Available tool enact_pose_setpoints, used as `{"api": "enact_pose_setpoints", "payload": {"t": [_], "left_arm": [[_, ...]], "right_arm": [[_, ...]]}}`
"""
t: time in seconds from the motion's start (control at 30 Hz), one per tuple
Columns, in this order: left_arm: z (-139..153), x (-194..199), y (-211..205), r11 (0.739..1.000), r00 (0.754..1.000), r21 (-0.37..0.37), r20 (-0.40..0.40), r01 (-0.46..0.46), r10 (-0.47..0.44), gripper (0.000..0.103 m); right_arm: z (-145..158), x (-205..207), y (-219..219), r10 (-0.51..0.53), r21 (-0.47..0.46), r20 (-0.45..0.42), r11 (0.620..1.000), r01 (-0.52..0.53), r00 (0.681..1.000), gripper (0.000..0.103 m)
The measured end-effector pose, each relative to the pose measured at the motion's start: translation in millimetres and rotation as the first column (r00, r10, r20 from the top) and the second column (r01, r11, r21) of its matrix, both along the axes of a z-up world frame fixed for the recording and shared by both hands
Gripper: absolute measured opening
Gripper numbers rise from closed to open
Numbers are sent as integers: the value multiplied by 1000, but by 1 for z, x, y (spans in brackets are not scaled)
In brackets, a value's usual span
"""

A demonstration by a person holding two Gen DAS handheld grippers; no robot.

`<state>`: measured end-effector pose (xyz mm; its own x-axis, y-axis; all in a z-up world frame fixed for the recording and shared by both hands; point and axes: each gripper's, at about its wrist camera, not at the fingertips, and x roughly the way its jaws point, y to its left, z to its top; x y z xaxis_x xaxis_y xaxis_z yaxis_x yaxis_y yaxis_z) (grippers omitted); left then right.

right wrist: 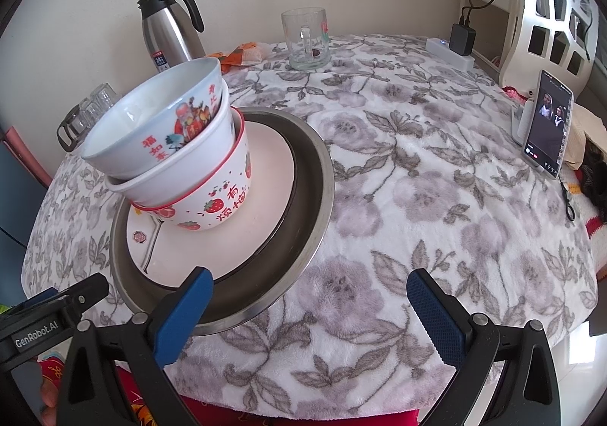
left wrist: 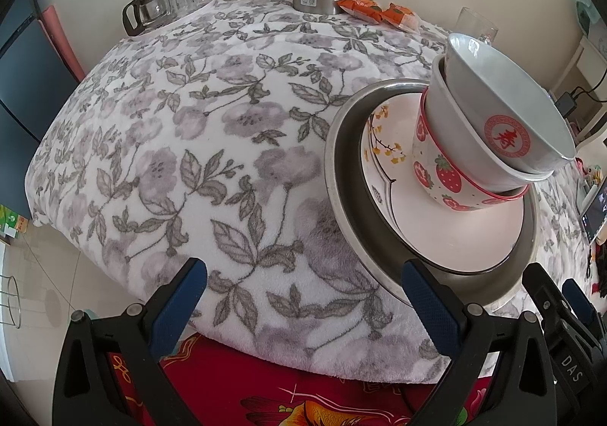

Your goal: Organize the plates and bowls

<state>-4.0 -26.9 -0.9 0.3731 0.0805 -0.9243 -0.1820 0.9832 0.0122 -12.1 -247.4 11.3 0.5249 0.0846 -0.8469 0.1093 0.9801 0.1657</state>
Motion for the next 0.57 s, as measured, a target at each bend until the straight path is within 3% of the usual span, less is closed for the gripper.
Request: {"api": "enact_pose_setpoints", "payload": {"t": [0.57], "left_arm": [[1, -1, -2, 1000, 1000, 6, 12, -8, 8, 102]], "right_arm": [[0, 1, 0, 0, 0, -1, 1000, 0, 1000, 103]]}}
